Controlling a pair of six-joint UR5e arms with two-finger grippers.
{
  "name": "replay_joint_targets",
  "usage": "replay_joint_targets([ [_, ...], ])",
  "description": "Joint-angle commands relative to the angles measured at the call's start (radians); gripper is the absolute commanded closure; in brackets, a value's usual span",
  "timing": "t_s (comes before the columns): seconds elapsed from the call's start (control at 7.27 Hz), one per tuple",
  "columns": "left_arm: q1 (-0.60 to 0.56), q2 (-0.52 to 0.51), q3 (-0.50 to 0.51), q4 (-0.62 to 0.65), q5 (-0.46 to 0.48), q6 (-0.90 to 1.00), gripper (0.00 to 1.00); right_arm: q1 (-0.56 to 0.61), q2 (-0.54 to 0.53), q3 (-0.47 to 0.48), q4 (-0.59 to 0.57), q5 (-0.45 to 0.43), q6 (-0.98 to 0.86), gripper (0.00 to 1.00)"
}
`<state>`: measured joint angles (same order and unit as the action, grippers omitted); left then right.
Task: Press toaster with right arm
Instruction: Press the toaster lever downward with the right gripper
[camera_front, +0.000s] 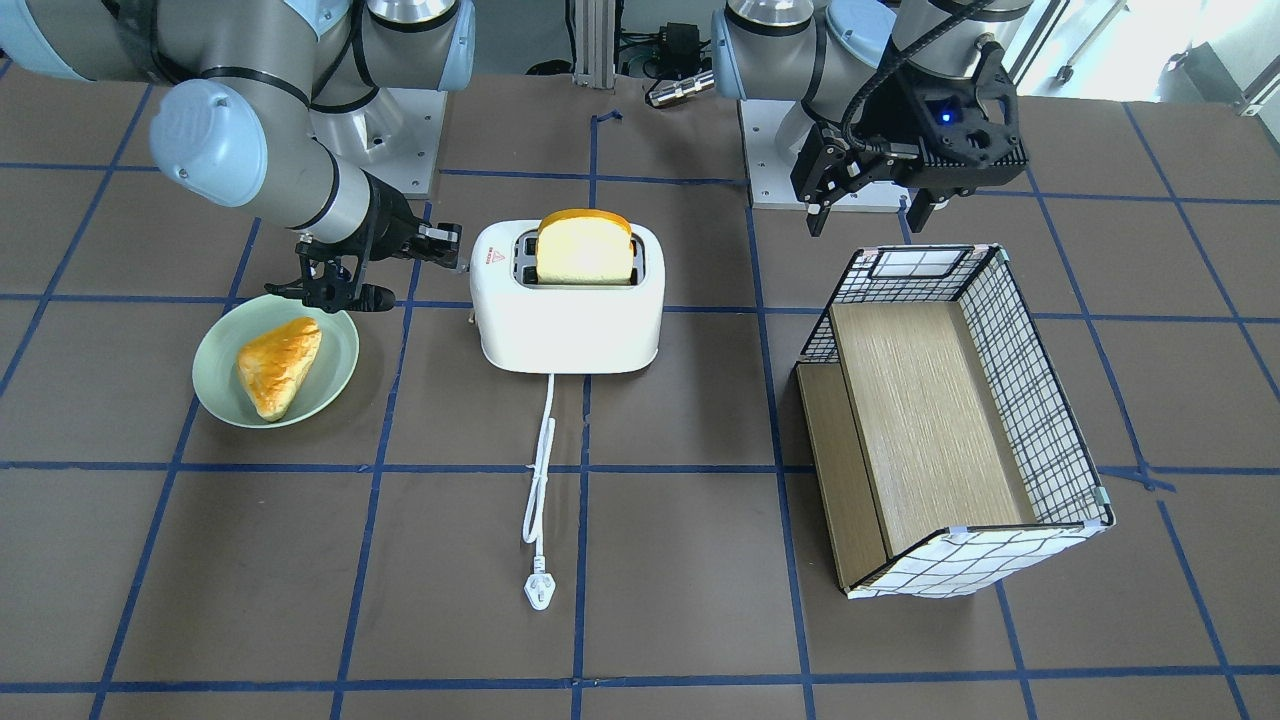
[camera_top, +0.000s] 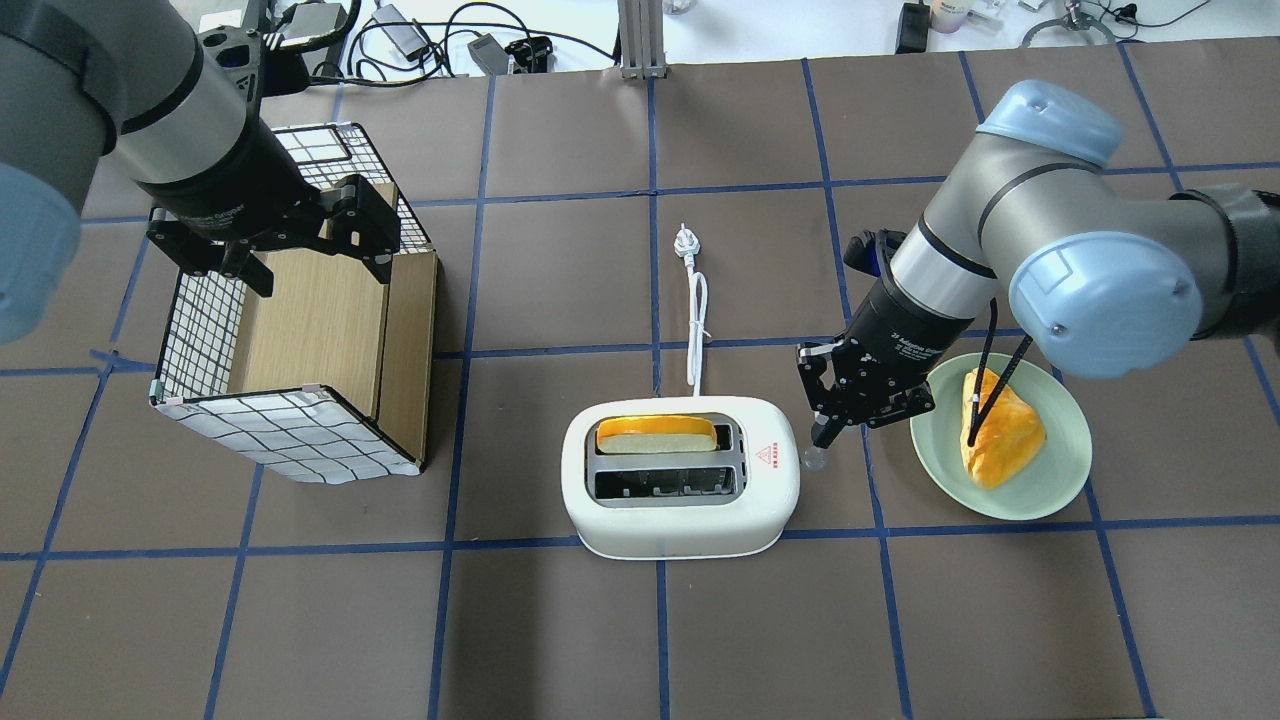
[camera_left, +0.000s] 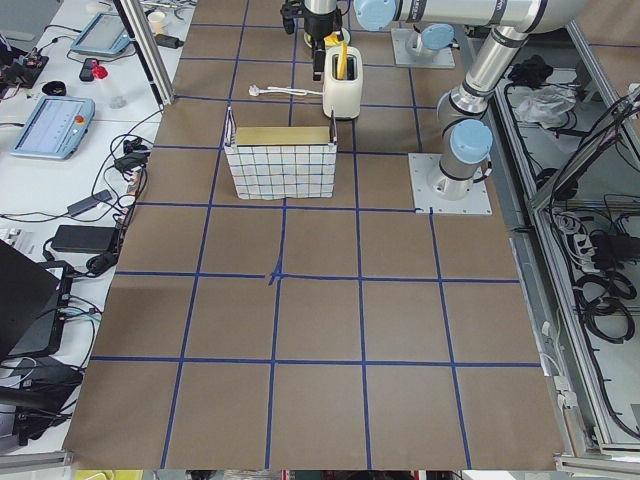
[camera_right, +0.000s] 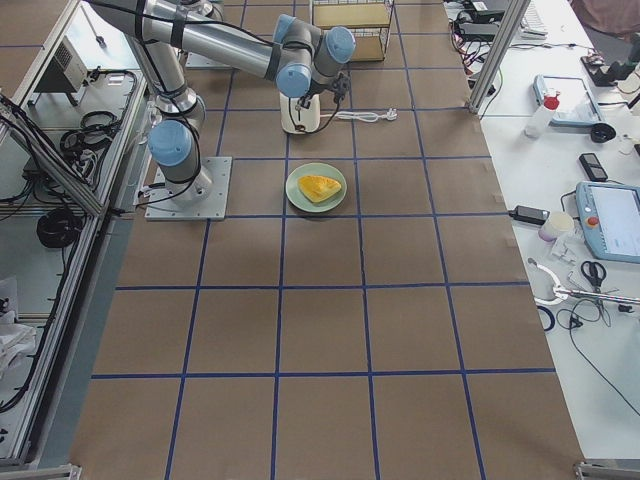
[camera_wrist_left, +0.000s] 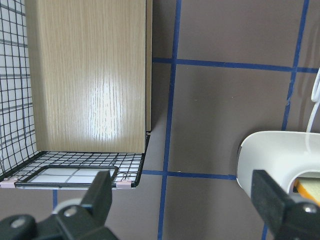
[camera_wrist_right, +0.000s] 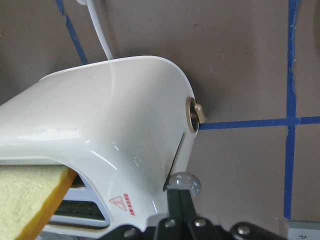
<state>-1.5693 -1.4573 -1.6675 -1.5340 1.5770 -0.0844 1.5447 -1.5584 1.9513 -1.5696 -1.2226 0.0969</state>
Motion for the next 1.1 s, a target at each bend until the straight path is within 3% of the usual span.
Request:
replay_joint_targets([
  [0.0,0.0,0.0,0.0,0.0,0.0,0.0,0.0,0.0,0.0,0.011,0.0,0.002,0.0,1.0],
  [0.96,0.0,0.0,0.0,0.0,0.0,0.0,0.0,0.002,0.029,0.02,-0.02,0.006,-0.017,1.0],
])
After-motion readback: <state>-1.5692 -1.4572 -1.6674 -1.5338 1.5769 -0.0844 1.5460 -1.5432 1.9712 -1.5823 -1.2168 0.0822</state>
